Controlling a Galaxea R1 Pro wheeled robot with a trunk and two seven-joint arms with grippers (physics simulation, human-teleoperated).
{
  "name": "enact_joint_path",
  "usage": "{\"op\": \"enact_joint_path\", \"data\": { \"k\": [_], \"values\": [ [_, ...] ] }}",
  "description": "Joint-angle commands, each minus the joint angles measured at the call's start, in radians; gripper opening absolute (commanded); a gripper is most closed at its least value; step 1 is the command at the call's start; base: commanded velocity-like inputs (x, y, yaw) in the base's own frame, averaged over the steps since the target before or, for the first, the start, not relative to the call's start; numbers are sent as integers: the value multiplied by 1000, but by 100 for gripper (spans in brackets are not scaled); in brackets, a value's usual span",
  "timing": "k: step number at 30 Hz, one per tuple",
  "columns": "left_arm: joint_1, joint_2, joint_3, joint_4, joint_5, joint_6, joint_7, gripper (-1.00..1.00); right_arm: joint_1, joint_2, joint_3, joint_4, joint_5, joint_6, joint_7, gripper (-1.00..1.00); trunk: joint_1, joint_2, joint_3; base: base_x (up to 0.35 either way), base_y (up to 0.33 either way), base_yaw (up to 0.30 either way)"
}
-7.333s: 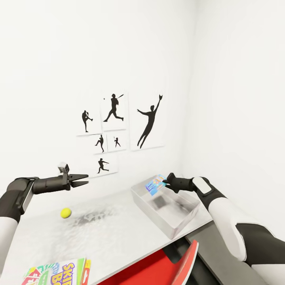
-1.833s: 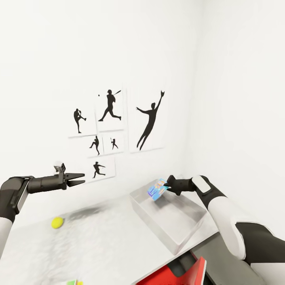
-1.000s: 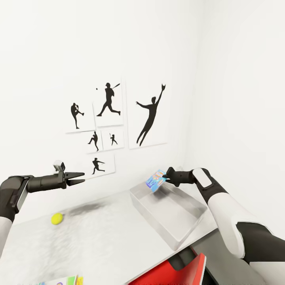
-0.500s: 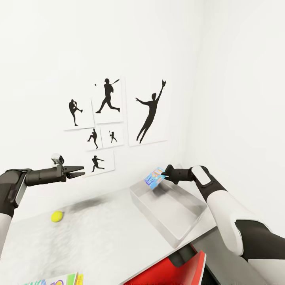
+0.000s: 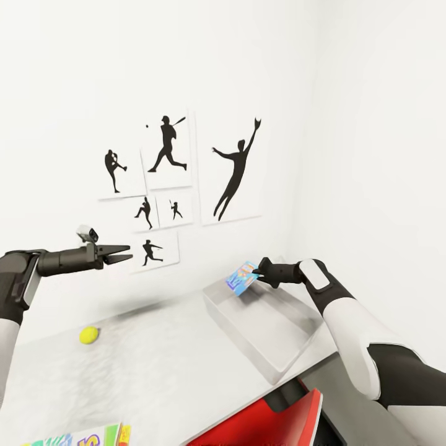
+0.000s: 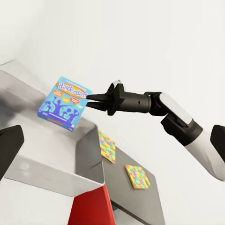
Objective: Put all the toys in the child's room - the three board games (two on the bed and one on the table), the two jigsaw puzzles on the table, and the tennis ball on the table - inside the toy box on the table in the child's room.
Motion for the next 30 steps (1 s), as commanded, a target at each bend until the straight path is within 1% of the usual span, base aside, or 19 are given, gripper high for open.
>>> {"op": "enact_joint_path", "data": {
  "k": [1, 9, 15, 21, 30],
  "values": [
    [-1, 0, 0, 0, 0, 11, -4, 100, -1, 1, -5, 0, 4, 5, 3, -100, 1, -2, -3, 0, 0, 0],
    [-3, -3, 0, 0, 5, 11, -4, 100, -2, 6, -5, -2, 4, 2, 4, -100, 1, -2, -16, 0, 0, 0],
    [-4, -2, 0, -12, 5, 11, -4, 100, -5, 7, -2, -49, 5, 1, 3, -100, 1, -2, -26, 0, 0, 0],
    [-4, -2, 0, -33, 7, 11, -4, 100, -7, 8, -1, -66, 5, 2, 3, -100, 1, -2, -36, 0, 0, 0],
    [-4, 2, 0, -39, 7, 11, -4, 100, -8, 23, 1, -107, 6, 3, 3, -100, 1, -2, -50, 0, 0, 0]
  ]
}}
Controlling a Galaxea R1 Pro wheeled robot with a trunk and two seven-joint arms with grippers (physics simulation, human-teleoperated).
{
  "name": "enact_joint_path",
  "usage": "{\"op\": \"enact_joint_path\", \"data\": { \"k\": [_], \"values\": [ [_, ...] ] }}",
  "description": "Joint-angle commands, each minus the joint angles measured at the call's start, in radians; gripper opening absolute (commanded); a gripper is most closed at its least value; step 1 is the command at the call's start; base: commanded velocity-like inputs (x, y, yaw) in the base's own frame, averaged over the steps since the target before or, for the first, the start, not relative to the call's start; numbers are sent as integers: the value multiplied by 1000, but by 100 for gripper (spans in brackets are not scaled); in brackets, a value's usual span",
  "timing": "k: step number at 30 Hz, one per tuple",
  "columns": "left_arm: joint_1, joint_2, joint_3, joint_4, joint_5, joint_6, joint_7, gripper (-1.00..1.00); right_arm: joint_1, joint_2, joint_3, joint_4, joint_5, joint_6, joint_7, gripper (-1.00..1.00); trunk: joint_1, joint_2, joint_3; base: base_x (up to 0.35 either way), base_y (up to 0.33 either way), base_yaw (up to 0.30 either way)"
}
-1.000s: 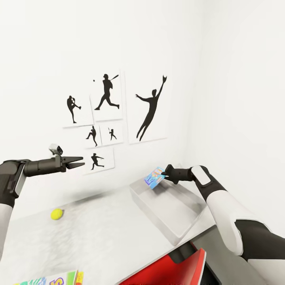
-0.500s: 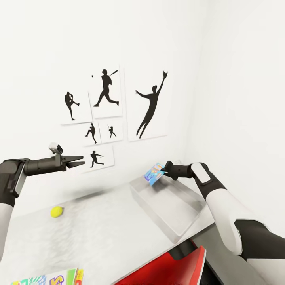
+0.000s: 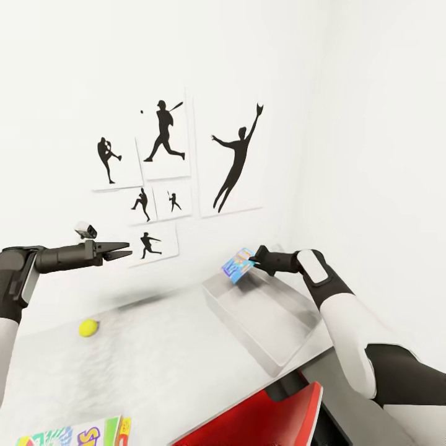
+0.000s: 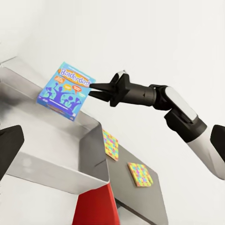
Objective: Put all the toys in the child's room - the three board games (two on the bed and one on the table), the two jigsaw puzzles on the table, and the tennis ball on the table - inside the toy box on the table in the child's room.
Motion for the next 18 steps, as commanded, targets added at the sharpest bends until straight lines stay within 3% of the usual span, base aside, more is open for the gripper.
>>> {"op": "enact_joint_path", "data": {
  "k": [1, 18],
  "values": [
    [-1, 1, 0, 0, 0, 11, -4, 100, -1, 2, -4, -4, 6, 5, 3, -100, 1, -2, -4, 0, 0, 0],
    [-1, 3, 0, -22, 0, 11, -4, 100, -1, 9, -3, -11, 14, 5, 3, -100, 1, -2, -32, 0, 0, 0]
  ]
}}
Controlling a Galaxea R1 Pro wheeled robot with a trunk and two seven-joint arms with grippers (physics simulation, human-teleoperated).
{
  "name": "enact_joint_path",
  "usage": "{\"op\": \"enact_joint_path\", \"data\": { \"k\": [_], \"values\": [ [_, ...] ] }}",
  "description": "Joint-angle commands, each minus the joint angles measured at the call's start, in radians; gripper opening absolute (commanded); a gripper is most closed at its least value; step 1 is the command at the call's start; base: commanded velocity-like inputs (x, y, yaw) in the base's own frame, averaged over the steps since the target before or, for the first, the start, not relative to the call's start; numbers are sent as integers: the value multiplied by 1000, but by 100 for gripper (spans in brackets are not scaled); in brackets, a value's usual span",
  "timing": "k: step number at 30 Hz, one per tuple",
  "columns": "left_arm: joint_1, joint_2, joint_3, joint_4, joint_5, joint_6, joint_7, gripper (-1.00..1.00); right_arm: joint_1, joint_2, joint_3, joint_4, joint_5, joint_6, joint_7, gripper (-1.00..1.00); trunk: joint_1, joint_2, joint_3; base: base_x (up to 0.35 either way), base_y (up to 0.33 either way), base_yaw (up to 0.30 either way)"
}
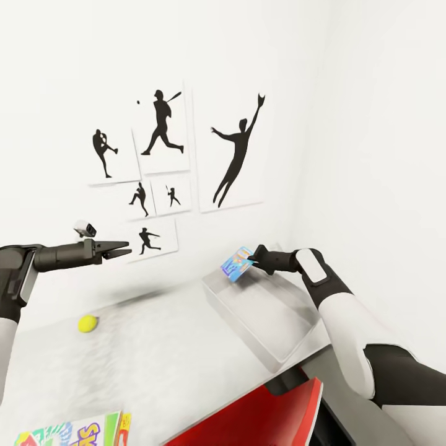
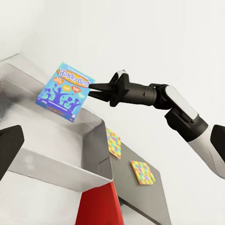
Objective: Put all the toys in the child's room - the three board games (two on the bed and one on the table), the two jigsaw puzzles on the table, and the tennis ball on the table - inside the toy box on the table in the child's room.
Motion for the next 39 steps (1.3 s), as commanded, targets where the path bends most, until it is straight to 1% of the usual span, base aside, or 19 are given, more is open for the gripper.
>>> {"op": "enact_joint_path", "data": {
  "k": [1, 21, 27, 39],
  "values": [
    [-1, 1, 0, -1, 0, 11, -4, 100, -1, 1, -4, 0, 5, 5, 4, -100, 1, -2, -4, 0, 0, 0],
    [-1, 2, 0, -16, 0, 11, -4, 100, -1, 2, -2, -1, 8, 5, 9, -100, 1, -2, -36, 0, 0, 0],
    [-1, 2, 0, -18, 0, 11, -4, 100, -1, 2, -1, -29, 6, 5, 9, -100, 1, -2, -46, 0, 0, 0],
    [-1, 3, 1, -26, 0, 11, -4, 100, -1, 3, 0, -36, 6, 5, 12, -100, 1, -2, -65, 0, 0, 0]
  ]
}}
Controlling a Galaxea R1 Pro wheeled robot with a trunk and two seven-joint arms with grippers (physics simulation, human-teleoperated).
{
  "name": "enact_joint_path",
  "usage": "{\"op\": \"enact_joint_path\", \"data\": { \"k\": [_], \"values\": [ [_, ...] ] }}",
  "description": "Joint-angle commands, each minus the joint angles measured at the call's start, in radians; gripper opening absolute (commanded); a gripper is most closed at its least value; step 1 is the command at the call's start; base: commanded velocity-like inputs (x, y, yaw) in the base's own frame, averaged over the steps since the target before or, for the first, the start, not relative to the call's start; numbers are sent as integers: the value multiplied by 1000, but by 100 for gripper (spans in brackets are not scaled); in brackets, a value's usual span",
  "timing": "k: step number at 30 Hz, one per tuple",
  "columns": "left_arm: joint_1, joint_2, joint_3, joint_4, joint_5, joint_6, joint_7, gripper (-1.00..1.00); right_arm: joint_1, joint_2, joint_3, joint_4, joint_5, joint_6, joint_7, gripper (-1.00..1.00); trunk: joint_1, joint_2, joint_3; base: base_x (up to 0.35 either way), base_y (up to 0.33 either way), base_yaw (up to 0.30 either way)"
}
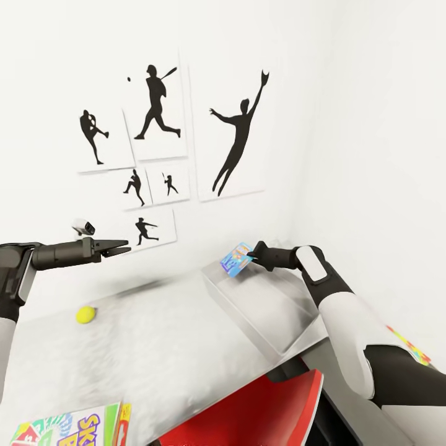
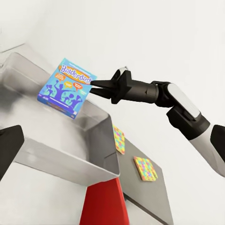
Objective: Put all the toys in the child's room - the three board games (two on the bed and one on the table), the two jigsaw puzzles on the table, and the tennis ball on the table - inside the toy box on the table in the child's room.
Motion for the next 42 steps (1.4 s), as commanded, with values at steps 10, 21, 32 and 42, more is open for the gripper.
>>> {"op": "enact_joint_path", "data": {
  "k": [10, 21, 32, 42],
  "values": [
    [-1, 6, 0, -13, 0, 11, -4, 100, -1, 1, -4, -27, 5, 5, 4, -100, 1, -2, -18, 0, 0, 0],
    [-1, 11, 1, -29, 1, 11, -4, 100, -1, 0, -4, -57, 5, 6, 6, -100, 1, -2, -36, 0, 0, 0],
    [-1, 10, 1, -37, 1, 11, -4, 100, -1, -8, -4, -71, 4, 6, 7, -100, 1, -2, -54, 0, 0, 0],
    [-1, 10, 1, -39, 0, 11, -4, 100, -1, -8, -5, -73, 4, 6, 7, -100, 1, -2, -70, 0, 0, 0]
  ]
}}
